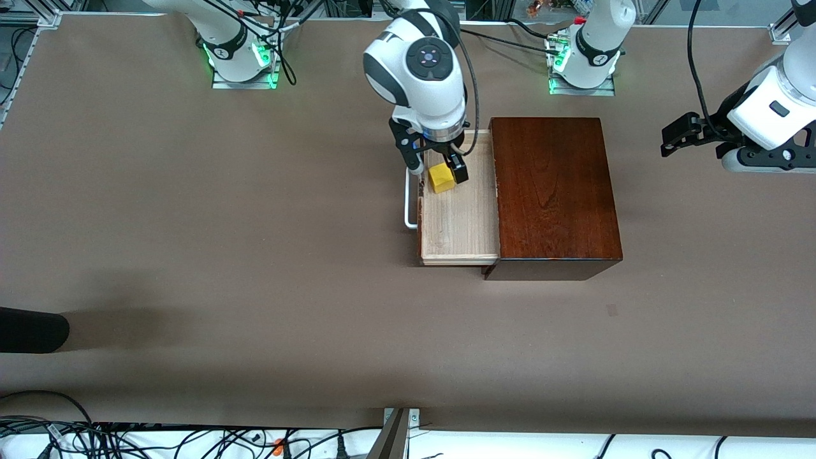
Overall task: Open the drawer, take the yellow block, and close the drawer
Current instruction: 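Lower the right gripper into the drawer and grasp the yellow cube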
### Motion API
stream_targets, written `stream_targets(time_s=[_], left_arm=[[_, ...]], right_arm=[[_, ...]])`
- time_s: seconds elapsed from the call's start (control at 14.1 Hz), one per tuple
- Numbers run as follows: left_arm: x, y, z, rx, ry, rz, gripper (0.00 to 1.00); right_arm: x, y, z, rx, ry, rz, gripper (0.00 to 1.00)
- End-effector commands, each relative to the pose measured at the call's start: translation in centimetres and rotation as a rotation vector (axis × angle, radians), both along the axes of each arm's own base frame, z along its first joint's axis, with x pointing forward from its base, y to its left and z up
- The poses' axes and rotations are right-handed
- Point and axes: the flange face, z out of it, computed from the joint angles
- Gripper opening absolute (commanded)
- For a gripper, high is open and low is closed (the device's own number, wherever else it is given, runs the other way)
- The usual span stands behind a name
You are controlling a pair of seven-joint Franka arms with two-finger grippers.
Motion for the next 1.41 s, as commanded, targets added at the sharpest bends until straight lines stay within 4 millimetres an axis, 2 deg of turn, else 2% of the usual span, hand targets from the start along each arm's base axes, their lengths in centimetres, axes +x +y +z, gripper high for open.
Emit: stream_targets(time_s=[0.0, 0.21, 0.42, 0.78, 0.85, 0.92, 0.99, 1.2, 1.34], left_arm=[[-0.2, -0.1, 0.5, 0.026, 0.003, -0.025, 1.0], [-0.2, -0.2, 0.5, 0.024, 0.003, -0.025, 1.0], [-0.1, -0.2, 0.5, 0.024, 0.002, -0.027, 1.0], [0.1, -0.2, 0.8, 0.023, -0.006, -0.016, 1.0], [0.1, -0.2, 0.8, 0.023, -0.008, -0.014, 1.0], [0.1, -0.1, 0.7, 0.023, -0.006, -0.013, 1.0], [0.2, -0.1, 0.7, 0.023, -0.005, -0.013, 1.0], [0.2, -0.2, 0.7, 0.023, -0.008, -0.013, 1.0], [0.2, -0.2, 0.7, 0.023, -0.006, -0.014, 1.0]], right_arm=[[-0.1, 0.9, -1.2, -0.04, -0.024, 0.002, 1.0], [0.2, 0.7, -2.3, -0.069, -0.043, 0.011, 1.0], [0.3, 0.6, -4.2, -0.101, -0.042, 0.021, 1.0], [0.4, 0.7, -5.4, -0.112, -0.052, 0.029, 0.98], [0.4, 0.7, -5.5, -0.113, -0.053, 0.033, 0.77], [0.5, 0.7, -5.4, -0.11, -0.054, 0.037, 0.47], [0.5, 0.7, -5.2, -0.108, -0.056, 0.038, 0.27], [0.6, 0.6, -4.2, -0.102, -0.056, 0.032, 0.22], [0.7, 0.3, -1.6, -0.082, -0.06, 0.026, 0.22]])
